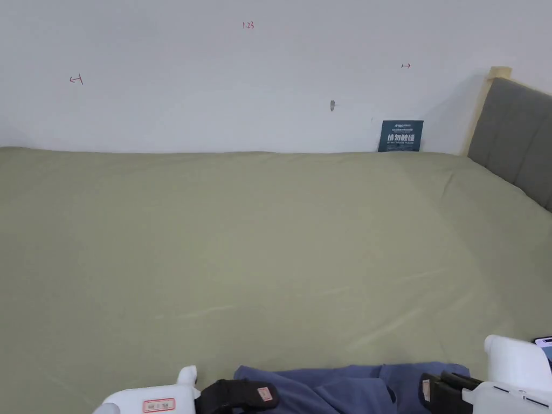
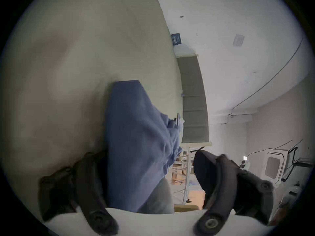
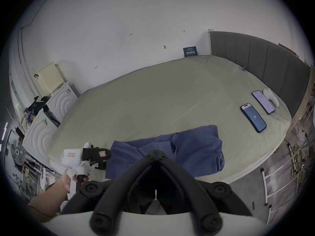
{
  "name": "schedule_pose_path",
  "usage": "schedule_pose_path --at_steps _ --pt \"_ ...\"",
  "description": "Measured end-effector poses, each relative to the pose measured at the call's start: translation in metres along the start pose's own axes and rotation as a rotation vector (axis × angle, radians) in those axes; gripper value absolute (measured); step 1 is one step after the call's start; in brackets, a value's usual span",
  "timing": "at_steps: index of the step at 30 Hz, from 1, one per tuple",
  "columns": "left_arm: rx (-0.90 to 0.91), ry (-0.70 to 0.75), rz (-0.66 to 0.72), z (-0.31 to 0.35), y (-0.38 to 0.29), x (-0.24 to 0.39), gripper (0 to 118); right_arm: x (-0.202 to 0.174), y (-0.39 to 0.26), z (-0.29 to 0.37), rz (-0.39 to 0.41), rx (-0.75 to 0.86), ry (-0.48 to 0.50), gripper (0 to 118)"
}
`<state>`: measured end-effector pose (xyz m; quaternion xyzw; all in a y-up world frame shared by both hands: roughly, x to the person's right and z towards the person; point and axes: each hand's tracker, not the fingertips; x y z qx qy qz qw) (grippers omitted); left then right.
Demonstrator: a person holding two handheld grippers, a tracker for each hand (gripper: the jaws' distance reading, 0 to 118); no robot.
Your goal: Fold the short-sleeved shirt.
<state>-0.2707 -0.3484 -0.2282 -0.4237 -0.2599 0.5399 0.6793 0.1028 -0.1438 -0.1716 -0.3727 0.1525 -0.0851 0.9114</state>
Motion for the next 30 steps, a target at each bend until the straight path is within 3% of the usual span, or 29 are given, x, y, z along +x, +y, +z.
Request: schedule_pose_path --at_steps 1,3,5,8,12,16,19,20,26,30 --pt "0.015 0.071 -0.004 0.001 -0.003 0.001 7 0.0 -0.001 0.0 0.0 -0.006 0.002 1" --pt "0.034 0.243 -0.029 0.0 -0.008 -0.001 8 -0.001 -0.004 0.002 0.005 -0.014 -0.002 1" --pt "0.063 0.113 -0.016 0.013 -0.008 -0.003 8 -0.002 -0.004 0.003 0.013 -0.019 -0.013 1" --pt "0.124 0.209 -0.125 0.048 -0.007 0.015 8 -0.004 -0.002 0.002 0.022 -0.017 -0.015 1" --pt "0.19 0.348 -0.133 0.124 0.008 0.023 8 -0.013 0.005 -0.005 0.035 -0.006 0.001 1" --pt "0.38 0.484 -0.005 0.199 0.007 0.038 8 -0.027 0.007 -0.016 0.055 -0.011 0.041 1" --pt "0.435 0.632 -0.037 0.228 0.009 0.049 8 -0.038 0.006 -0.022 0.082 -0.032 0.066 1" --pt "0.432 0.711 -0.08 0.229 0.007 0.06 8 -0.041 0.005 -0.025 0.09 -0.038 0.074 1" --pt "0.328 0.693 -0.162 0.142 0.004 0.109 8 -0.049 -0.002 -0.028 0.104 -0.076 0.096 1" --pt "0.182 0.552 -0.16 0.068 0.012 0.107 8 -0.04 -0.005 -0.021 0.088 -0.078 0.091 1"
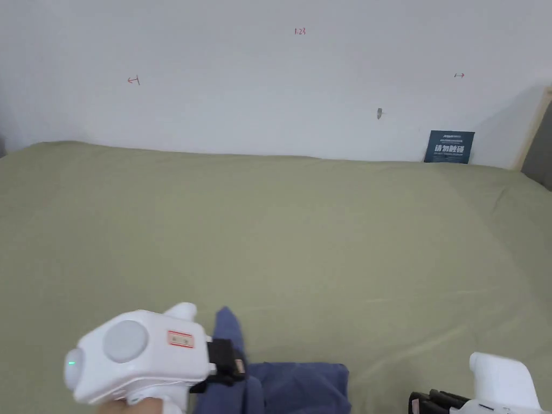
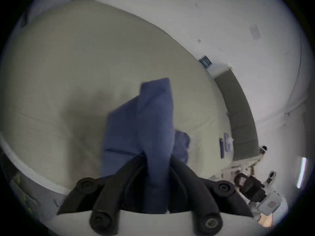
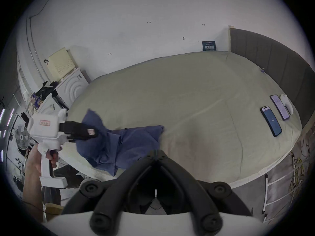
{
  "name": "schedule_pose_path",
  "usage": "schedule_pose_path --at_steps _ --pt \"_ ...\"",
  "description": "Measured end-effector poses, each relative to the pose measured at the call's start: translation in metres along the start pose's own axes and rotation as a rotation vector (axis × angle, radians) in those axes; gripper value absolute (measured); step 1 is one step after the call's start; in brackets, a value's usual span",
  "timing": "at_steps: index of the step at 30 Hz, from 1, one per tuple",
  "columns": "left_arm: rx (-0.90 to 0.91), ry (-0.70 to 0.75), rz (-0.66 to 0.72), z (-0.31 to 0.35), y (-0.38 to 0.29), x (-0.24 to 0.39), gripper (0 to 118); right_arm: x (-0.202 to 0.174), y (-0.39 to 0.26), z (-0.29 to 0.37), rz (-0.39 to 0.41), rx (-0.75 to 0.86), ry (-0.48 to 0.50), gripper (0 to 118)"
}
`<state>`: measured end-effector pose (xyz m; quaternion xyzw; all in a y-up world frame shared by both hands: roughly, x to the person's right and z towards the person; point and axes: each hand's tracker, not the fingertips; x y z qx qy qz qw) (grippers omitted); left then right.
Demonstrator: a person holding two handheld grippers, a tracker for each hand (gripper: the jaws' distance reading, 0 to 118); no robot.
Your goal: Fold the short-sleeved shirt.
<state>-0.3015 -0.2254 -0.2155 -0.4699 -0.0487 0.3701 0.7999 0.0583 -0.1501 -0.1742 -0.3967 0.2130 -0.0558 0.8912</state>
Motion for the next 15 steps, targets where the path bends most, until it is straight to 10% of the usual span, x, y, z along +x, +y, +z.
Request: schedule_pose_path --at_steps 5,8,15 --pt "-0.101 -0.103 -0.032 -0.047 -0.018 0.04 14 0.019 -0.003 0.009 -0.044 0.011 -0.033 1" --pt "-0.157 -0.21 0.039 -0.069 -0.02 0.038 84 0.029 -0.003 0.011 -0.068 0.012 -0.047 1" --pt "-0.052 -0.254 0.072 -0.054 -0.016 0.015 75 0.035 -0.004 0.013 -0.071 0.023 -0.046 1"
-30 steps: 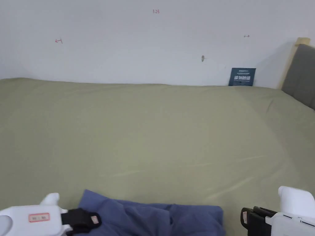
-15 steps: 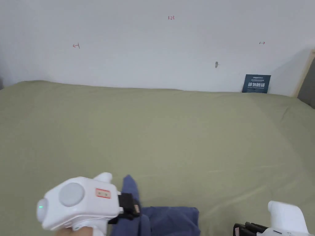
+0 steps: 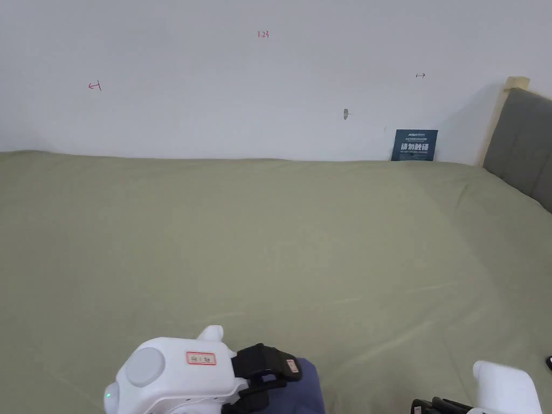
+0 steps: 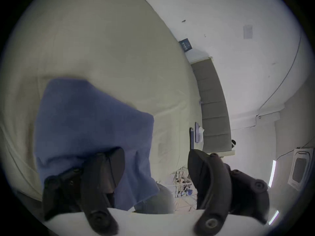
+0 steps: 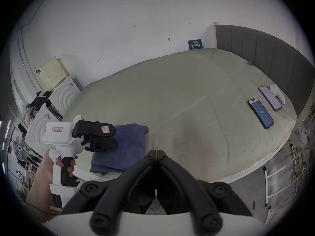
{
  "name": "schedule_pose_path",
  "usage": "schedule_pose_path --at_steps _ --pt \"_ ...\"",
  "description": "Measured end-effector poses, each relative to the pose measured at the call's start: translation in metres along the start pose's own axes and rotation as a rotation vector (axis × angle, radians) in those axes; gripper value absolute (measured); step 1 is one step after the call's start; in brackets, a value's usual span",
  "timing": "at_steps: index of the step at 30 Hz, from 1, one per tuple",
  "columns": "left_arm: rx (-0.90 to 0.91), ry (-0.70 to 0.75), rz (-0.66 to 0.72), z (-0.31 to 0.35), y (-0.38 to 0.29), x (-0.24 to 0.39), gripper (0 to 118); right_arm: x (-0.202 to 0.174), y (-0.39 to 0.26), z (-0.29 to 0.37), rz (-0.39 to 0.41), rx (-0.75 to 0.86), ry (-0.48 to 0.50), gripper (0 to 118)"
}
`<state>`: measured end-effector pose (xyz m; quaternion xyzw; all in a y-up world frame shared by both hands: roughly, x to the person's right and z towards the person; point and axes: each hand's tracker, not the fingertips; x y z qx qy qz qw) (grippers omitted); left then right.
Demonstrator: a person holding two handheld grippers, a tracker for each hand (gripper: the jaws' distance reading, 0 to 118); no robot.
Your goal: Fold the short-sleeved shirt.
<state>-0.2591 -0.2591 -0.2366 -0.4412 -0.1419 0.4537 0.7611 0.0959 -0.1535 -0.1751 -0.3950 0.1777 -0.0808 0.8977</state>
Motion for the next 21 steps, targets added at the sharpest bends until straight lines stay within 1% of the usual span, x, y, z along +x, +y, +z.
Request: schedule_pose_path --at_steps 1,2,3,4,6,7,9,11,12,13,16,18,19,21 --pt "0.025 -0.004 -0.008 0.003 0.001 -0.005 61 0.0 -0.001 -0.001 0.002 0.0 0.003 1" --pt "0.03 -0.012 -0.013 0.003 0.0 -0.011 33 0.0 -0.001 -0.001 0.001 0.001 0.007 1" --pt "0.029 -0.013 -0.01 0.001 -0.003 -0.017 0 0.0 -0.002 -0.002 -0.002 0.004 0.013 1" --pt "0.042 0.001 -0.004 -0.002 -0.006 -0.016 0 0.0 -0.003 -0.002 -0.004 0.005 0.018 1" --pt "-0.021 0.002 0.002 -0.019 -0.017 -0.02 0 -0.001 -0.006 -0.003 -0.01 0.01 0.023 1" --pt "-0.023 -0.002 -0.004 -0.027 -0.025 -0.019 0 -0.001 -0.007 -0.003 -0.011 0.014 0.023 1" --pt "-0.059 -0.035 -0.026 -0.047 -0.044 -0.016 0 -0.002 -0.007 -0.002 -0.009 0.013 0.025 1" --pt "-0.053 -0.033 -0.06 -0.065 -0.058 -0.006 0 -0.003 -0.008 -0.003 -0.006 0.011 0.017 1" --pt "-0.075 -0.064 -0.067 -0.079 -0.062 -0.015 0 -0.003 -0.008 -0.004 -0.004 0.009 0.015 1" --pt "-0.09 -0.085 -0.044 -0.088 -0.067 -0.013 0 -0.004 -0.009 -0.004 -0.003 0.006 0.013 1" --pt "-0.094 -0.099 -0.041 -0.096 -0.079 -0.009 0 -0.004 -0.007 -0.012 0.006 -0.006 0.019 1" --pt "-0.079 -0.132 -0.053 -0.076 -0.075 -0.003 0 -0.003 -0.002 -0.021 0.013 -0.003 0.028 1" --pt "-0.032 -0.163 -0.048 -0.06 -0.067 0.0 0 -0.002 0.002 -0.026 0.021 0.003 0.043 1" --pt "0.043 -0.232 -0.044 0.001 -0.045 0.001 0 0.0 0.013 -0.042 0.024 0.016 0.108 1"
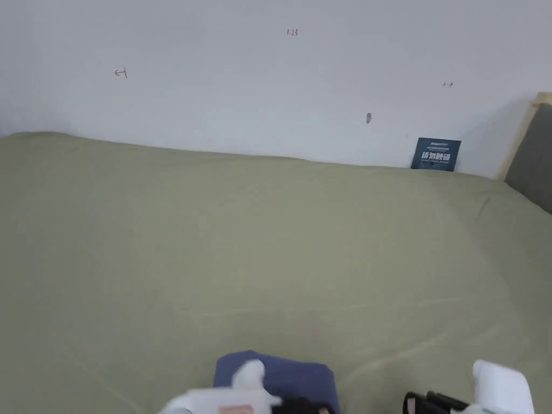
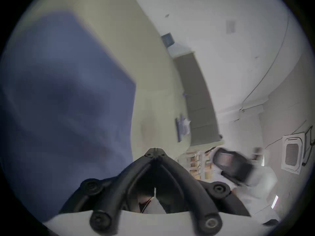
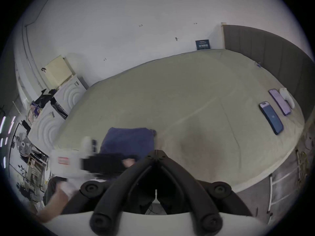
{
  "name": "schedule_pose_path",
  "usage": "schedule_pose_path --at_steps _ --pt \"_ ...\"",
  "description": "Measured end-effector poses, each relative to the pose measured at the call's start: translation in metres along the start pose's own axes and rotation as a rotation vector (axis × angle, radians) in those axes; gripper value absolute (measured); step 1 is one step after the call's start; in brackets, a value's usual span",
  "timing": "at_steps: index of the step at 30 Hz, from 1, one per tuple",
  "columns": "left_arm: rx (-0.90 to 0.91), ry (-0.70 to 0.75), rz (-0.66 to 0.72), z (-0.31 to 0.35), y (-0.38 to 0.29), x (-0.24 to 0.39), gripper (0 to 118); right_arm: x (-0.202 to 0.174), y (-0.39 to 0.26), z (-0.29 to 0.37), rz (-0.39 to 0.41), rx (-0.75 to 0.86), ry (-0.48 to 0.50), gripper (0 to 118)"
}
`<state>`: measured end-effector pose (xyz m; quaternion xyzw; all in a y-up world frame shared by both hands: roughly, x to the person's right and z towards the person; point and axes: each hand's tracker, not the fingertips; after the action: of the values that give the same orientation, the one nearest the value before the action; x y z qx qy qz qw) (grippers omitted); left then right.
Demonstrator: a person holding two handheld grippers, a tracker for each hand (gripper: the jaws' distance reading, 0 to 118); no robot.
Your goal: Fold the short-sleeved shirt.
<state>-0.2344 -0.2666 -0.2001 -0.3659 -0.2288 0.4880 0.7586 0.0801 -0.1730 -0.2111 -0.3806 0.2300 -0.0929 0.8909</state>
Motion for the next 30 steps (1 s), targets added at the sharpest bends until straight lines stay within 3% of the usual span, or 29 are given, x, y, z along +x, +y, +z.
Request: schedule_pose_path --at_steps 4,6,8,11,12,14,17,23,25,26,27,28,30 --pt "0.195 0.181 -0.063 0.112 0.052 -0.01 0 0.005 0.019 -0.059 -0.075 -0.051 0.298 1" --pt "0.23 0.287 -0.027 0.155 0.064 -0.025 0 0.002 0.019 -0.1 -0.121 -0.133 0.481 1" --pt "0.252 0.32 0.018 0.186 0.069 -0.048 0 0.0 0.009 -0.144 -0.199 -0.235 0.691 1" --pt "0.249 0.326 0.056 0.193 0.052 -0.06 0 -0.007 -0.017 -0.201 -0.319 -0.407 0.881 1" --pt "0.241 0.329 0.075 0.19 0.047 -0.065 0 -0.012 -0.026 -0.214 -0.302 -0.46 0.876 1" --pt "0.2 0.323 0.116 0.182 0.038 -0.074 0 -0.009 -0.042 -0.236 -0.267 -0.512 0.769 1" --pt "0.15 0.275 0.151 0.169 0.038 -0.09 0 0.021 -0.055 -0.244 -0.466 -0.499 0.886 1" --pt "0.063 0.087 0.125 0.14 0.042 -0.09 0 0.068 -0.049 -0.232 -0.425 -0.516 0.845 1" --pt "0.028 0.035 0.128 0.121 0.044 -0.092 20 0.064 -0.046 -0.226 -0.414 -0.535 0.835 1" --pt "0.02 0.046 0.13 0.109 0.045 -0.092 39 0.064 -0.044 -0.224 -0.411 -0.538 0.828 1" --pt "0.009 0.08 0.135 0.101 0.045 -0.101 70 0.065 -0.044 -0.223 -0.412 -0.541 0.827 1" --pt "-0.035 0.116 0.141 0.088 0.044 -0.105 83 0.076 -0.043 -0.229 -0.422 -0.545 0.828 1" --pt "-0.096 0.217 0.162 0.057 0.039 -0.113 86 0.083 -0.044 -0.226 -0.424 -0.531 0.823 1"
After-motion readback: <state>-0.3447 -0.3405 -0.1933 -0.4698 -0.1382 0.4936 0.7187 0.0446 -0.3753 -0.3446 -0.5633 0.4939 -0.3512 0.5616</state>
